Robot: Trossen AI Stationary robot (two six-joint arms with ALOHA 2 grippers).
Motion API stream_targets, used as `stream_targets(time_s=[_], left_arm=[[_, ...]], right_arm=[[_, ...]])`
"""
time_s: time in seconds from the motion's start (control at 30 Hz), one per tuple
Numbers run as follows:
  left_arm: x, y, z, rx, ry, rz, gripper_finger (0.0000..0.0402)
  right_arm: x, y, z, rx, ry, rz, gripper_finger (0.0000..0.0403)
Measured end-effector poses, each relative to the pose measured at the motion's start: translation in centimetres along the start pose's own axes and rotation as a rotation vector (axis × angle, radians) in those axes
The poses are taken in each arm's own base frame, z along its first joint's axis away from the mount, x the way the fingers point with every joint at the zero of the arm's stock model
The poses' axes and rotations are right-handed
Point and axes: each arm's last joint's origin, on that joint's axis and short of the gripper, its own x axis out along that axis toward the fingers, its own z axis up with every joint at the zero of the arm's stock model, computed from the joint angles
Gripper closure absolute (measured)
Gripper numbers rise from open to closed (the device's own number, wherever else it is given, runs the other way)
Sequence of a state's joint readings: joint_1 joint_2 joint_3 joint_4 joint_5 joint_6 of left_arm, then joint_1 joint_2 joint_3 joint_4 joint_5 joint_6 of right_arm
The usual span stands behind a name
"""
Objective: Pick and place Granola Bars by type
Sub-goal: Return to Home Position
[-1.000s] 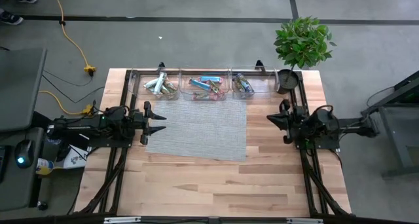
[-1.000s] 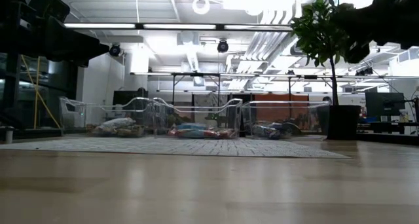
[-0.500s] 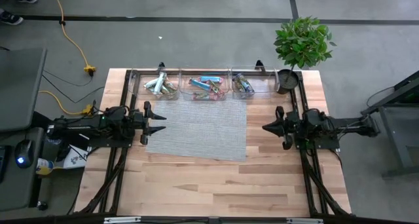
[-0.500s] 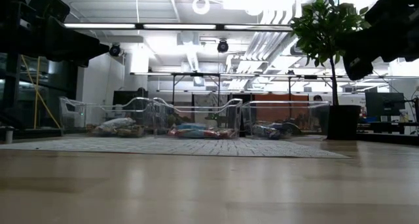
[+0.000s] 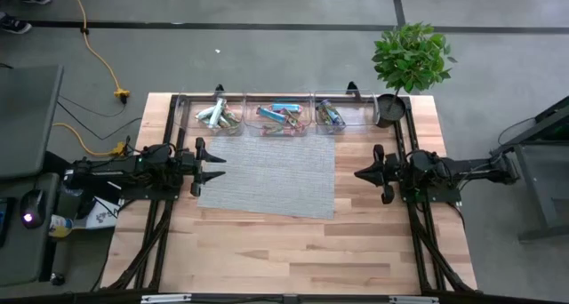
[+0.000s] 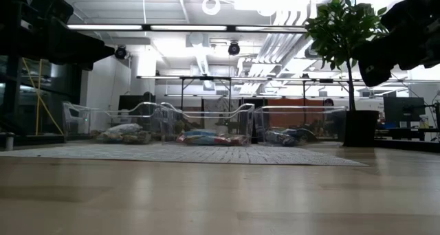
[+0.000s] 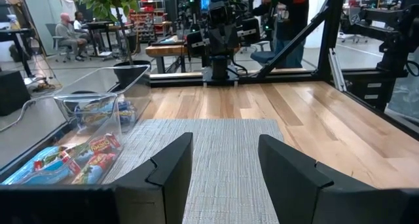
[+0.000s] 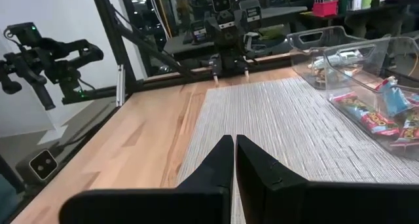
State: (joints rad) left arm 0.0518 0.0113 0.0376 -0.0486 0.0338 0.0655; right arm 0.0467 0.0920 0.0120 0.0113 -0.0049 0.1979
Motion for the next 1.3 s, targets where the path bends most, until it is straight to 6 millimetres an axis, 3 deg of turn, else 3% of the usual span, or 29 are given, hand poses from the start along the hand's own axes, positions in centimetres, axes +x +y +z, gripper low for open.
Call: stream_targets(time_s=[1.3], left_arm=[[0.0, 0.13, -0.05, 0.017, 0.009, 0.044, 0.0229]], right_arm=[[0.0, 0.01, 0.13, 0.004, -0.015, -0.002, 0.0402]])
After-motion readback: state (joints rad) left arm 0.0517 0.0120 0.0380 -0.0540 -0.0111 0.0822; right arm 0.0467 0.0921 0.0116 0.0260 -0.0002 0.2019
